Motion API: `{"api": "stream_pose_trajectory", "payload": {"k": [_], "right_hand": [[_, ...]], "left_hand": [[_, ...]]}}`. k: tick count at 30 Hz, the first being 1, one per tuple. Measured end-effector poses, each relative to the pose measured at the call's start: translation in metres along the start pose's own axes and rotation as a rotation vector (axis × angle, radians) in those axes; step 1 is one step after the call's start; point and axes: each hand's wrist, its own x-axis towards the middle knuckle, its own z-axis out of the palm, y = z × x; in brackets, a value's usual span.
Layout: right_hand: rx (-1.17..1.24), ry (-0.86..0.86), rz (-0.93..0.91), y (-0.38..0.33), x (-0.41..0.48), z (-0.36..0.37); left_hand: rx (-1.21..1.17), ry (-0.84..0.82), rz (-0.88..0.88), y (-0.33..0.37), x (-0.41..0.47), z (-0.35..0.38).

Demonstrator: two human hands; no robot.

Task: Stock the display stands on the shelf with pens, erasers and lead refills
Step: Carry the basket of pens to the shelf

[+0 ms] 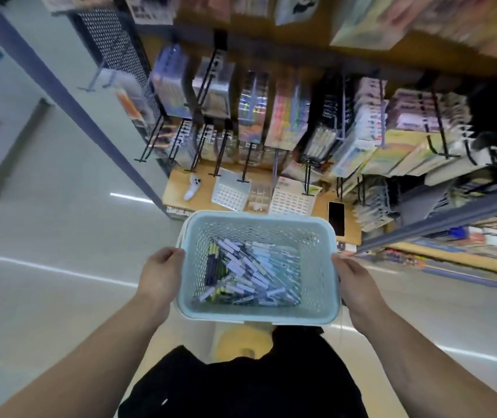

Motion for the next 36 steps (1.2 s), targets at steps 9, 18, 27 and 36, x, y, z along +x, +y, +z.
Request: {"api": "stream_pose_trajectory", "payload": {"k": [9, 18, 27, 36], "right_hand": [[-0.276, -0.057, 0.135, 0.002, 0.132, -0.007], [-0.230, -0.071, 0.413, 0.082, 0.250, 0.055], [-0.315, -0.207, 0.577, 0.199, 0.387, 0.069], [-0.269, -0.311, 0.555, 0.278, 0.477, 0.089]], "left_hand": [[0.153, -0.133, -0.118, -0.011, 0.091, 0.083], [0.242, -0.510, -0.244, -0.075, 0.259, 0.159], [0.543, -0.745, -0.251, -0.190, 0.375, 0.268], [0.796, -0.617, -0.129, -0.256, 0.424, 0.352]]}}
